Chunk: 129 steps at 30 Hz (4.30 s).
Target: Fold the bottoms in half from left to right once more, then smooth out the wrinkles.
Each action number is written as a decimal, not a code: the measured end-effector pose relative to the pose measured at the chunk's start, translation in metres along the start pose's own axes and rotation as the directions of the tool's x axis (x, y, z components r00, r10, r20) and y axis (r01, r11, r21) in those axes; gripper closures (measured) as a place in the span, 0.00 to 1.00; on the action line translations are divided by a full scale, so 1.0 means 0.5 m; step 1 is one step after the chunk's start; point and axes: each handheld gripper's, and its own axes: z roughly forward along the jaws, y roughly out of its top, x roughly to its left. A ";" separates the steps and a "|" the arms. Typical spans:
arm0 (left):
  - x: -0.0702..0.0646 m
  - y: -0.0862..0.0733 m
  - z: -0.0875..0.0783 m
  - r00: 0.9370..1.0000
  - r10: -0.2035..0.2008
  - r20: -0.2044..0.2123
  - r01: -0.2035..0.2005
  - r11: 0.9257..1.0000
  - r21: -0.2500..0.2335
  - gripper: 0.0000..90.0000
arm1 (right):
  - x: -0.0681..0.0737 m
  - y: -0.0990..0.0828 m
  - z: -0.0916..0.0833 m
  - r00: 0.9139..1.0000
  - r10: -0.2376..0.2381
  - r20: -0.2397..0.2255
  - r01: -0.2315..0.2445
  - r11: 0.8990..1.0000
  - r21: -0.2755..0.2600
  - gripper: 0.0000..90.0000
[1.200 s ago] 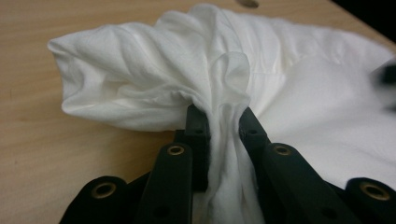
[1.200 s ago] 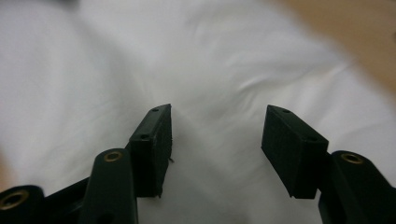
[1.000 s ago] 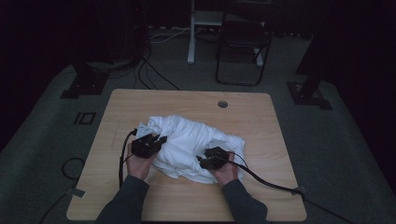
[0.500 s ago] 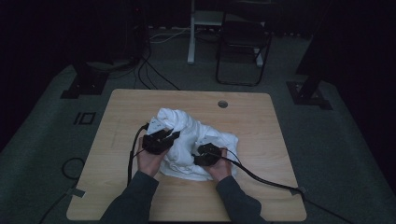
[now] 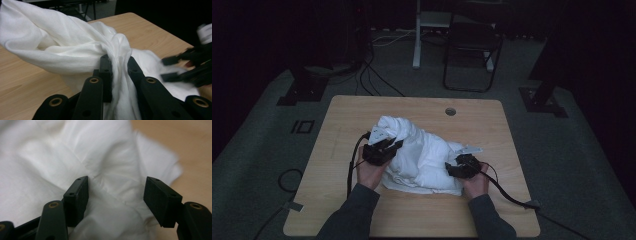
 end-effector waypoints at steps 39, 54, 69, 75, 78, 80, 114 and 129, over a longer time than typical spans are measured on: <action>-0.130 -0.066 0.165 0.955 -0.009 0.295 -0.046 0.983 0.179 0.66 | -0.029 0.064 -0.017 0.966 0.018 -0.259 -0.076 0.973 -0.216 0.95; 0.026 -0.027 0.039 0.997 -0.074 0.027 0.072 0.995 0.070 0.65 | -0.058 0.064 0.015 0.970 0.063 -0.235 -0.105 0.980 -0.171 0.95; -0.050 -0.135 0.153 0.993 0.008 0.119 -0.033 0.977 0.209 0.68 | -0.082 0.057 -0.040 0.991 0.027 -0.135 -0.047 0.988 -0.146 0.57; -0.053 -0.133 0.154 0.995 0.011 0.104 -0.033 0.977 0.213 0.69 | -0.073 0.057 -0.127 0.991 -0.034 -0.127 0.004 0.973 -0.230 0.54; -0.055 -0.133 0.154 0.995 0.019 0.098 -0.039 0.976 0.214 0.69 | -0.056 0.065 -0.153 0.987 -0.066 -0.149 0.022 0.960 -0.279 0.50; -0.057 -0.132 0.154 0.996 0.024 0.091 -0.043 0.976 0.215 0.69 | -0.041 0.076 -0.156 0.982 -0.079 -0.169 0.025 0.955 -0.296 0.46; -0.145 -0.095 0.064 0.987 0.099 0.125 -0.111 0.989 0.094 0.60 | 0.010 0.046 -0.166 0.966 -0.059 -0.252 -0.017 0.957 -0.289 0.53; -0.106 -0.066 0.038 0.992 0.058 0.112 -0.062 0.998 0.025 0.56 | -0.017 0.012 -0.127 0.981 -0.018 -0.193 -0.018 0.983 -0.181 0.97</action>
